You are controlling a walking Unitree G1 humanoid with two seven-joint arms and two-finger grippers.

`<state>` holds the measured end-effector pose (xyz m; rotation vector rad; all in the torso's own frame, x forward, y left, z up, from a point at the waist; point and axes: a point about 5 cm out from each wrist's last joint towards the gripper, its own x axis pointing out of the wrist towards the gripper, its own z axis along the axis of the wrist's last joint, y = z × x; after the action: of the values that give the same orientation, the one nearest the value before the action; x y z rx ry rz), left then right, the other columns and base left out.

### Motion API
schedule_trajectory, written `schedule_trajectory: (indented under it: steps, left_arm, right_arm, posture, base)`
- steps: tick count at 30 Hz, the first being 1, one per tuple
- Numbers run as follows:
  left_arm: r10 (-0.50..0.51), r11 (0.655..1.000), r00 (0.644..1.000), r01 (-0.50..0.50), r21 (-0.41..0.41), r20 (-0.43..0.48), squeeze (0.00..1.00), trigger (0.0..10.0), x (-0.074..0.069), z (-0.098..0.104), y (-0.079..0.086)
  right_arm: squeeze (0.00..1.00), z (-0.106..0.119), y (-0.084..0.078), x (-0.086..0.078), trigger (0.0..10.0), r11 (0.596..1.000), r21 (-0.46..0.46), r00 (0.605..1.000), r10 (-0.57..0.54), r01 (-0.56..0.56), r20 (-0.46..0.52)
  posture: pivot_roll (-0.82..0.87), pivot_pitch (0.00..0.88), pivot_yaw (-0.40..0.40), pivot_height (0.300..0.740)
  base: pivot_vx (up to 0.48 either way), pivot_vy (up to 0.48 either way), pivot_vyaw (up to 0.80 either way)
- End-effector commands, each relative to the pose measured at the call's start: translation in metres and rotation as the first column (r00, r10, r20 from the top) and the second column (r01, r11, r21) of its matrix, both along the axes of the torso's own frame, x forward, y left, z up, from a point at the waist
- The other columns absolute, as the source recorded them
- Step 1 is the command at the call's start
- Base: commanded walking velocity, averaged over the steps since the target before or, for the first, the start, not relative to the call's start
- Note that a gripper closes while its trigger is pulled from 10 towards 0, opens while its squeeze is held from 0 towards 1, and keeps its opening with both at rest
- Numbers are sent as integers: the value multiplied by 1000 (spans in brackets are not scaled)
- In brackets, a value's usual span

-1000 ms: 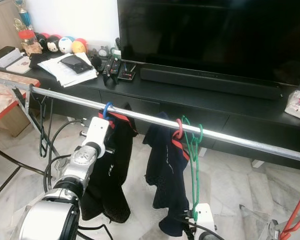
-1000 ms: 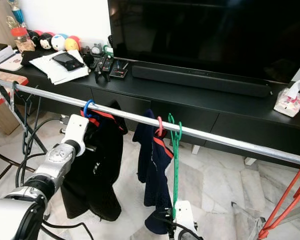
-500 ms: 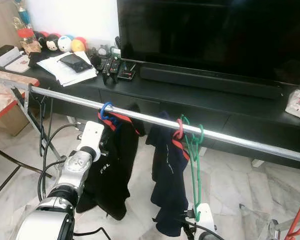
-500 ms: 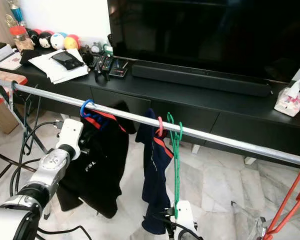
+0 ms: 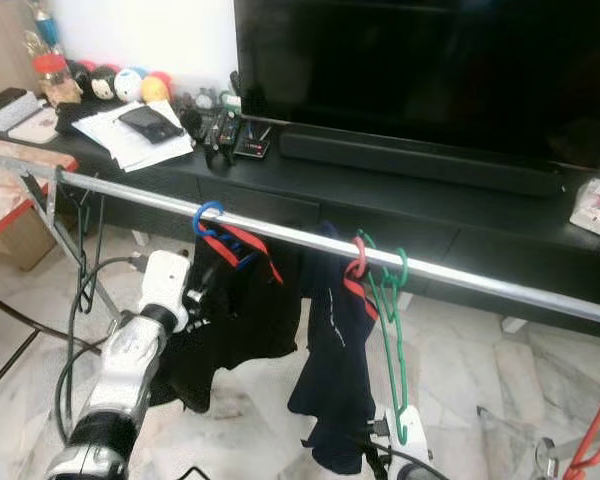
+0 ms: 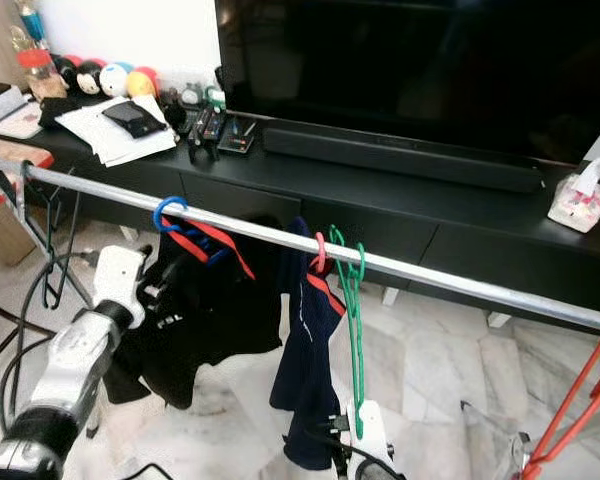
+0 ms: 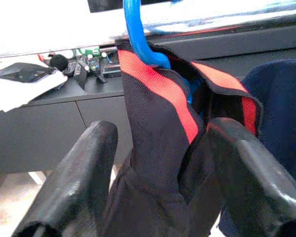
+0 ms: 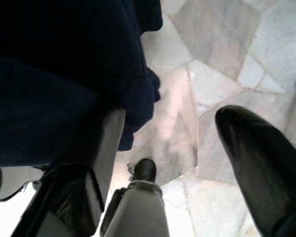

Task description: Hang hanger

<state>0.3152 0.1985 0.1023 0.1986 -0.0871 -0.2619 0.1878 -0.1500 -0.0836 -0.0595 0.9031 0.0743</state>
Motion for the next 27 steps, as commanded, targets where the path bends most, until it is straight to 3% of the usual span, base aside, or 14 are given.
schedule_trajectory:
  steps: [1,5,6,7,8,14,27]
  left_arm:
    - [6,1000,1000,-6,-4,17,1000,10000,-5,5,3]
    - [64,998,997,-63,-19,53,965,10000,-19,4,4]
    - [122,992,990,-121,-25,72,749,10000,-25,3,7]
    - [122,992,990,-121,-25,72,749,10000,-25,3,7]
    - [163,986,984,-161,-31,72,0,10000,-32,0,7]
    - [211,977,976,-210,-25,51,0,10000,-47,-7,-2]
    - [205,979,978,-203,-32,44,0,10000,-38,-3,-17]
  right_arm:
    - [0,-1,-1,-2,10000,1000,-2,1000,-3,3,-13]
    - [0,-1,-1,-2,10000,1000,-2,1000,0,0,-15]
    - [0,-1,-1,-2,10000,1000,-1,1000,2,-2,-15]
    - [0,-1,-1,-2,10000,1000,-1,1000,2,-2,-15]
    - [0,-1,-1,-3,10000,1000,-1,1000,4,-4,-15]
    - [0,-2,-2,-3,10000,1000,-3,1000,9,-10,-16]
    - [0,-2,-1,-3,10000,1000,-2,1000,6,-6,-16]
  posture:
    - [-40,45,-28,740]
    - [-36,40,-28,740]
    - [-36,40,-28,740]
    - [-36,40,-28,740]
    - [-36,32,-29,740]
    - [-31,18,-34,740]
    - [-42,16,-26,740]
  base:
    - [0,0,0]
    - [0,0,0]
    - [0,0,0]
    - [0,0,0]
    - [0,0,0]
    - [0,0,0]
    - [0,0,0]
